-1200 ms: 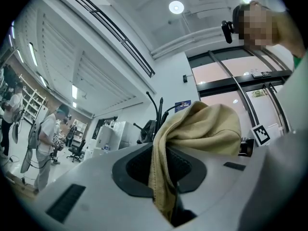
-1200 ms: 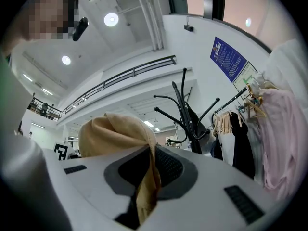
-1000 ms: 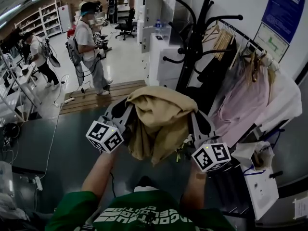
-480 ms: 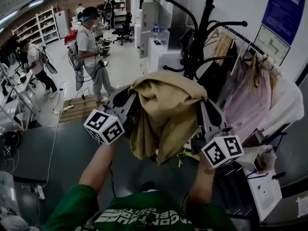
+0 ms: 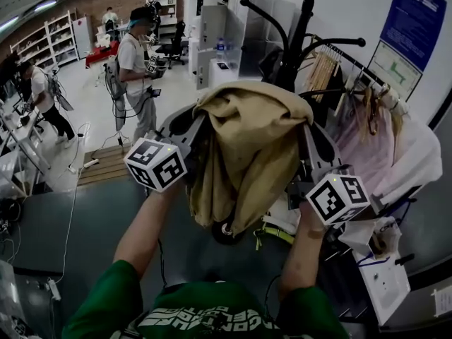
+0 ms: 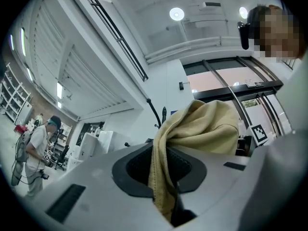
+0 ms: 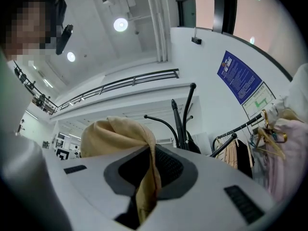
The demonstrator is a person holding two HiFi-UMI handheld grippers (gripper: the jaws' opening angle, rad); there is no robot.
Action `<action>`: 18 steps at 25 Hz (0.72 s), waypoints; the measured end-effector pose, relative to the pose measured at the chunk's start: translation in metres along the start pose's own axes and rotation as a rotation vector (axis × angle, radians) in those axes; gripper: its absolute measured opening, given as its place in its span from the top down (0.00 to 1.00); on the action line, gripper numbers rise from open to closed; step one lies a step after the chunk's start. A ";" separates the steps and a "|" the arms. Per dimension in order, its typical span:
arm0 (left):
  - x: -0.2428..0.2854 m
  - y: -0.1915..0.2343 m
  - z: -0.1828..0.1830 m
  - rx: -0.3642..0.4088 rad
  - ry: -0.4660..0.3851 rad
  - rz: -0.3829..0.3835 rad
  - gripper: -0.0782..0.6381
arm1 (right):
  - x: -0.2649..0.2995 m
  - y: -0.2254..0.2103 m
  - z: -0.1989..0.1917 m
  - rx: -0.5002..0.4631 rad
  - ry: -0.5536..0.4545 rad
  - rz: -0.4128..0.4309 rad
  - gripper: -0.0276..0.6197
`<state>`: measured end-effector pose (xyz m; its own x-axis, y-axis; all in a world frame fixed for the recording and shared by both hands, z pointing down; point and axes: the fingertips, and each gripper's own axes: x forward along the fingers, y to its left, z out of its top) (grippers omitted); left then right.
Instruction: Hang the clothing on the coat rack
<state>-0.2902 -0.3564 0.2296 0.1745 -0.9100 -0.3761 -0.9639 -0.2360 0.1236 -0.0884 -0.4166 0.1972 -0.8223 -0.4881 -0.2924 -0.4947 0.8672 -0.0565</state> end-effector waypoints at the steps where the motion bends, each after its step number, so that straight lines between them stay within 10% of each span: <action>1: 0.005 0.003 0.001 -0.003 0.004 0.002 0.83 | 0.004 -0.003 0.001 -0.002 0.008 -0.007 0.89; 18: 0.080 0.057 -0.043 -0.062 0.087 0.049 0.82 | 0.063 -0.075 -0.028 0.034 0.090 -0.102 0.89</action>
<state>-0.3220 -0.4573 0.2460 0.1464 -0.9465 -0.2876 -0.9580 -0.2081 0.1973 -0.1114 -0.5153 0.2097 -0.7907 -0.5795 -0.1973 -0.5686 0.8147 -0.1141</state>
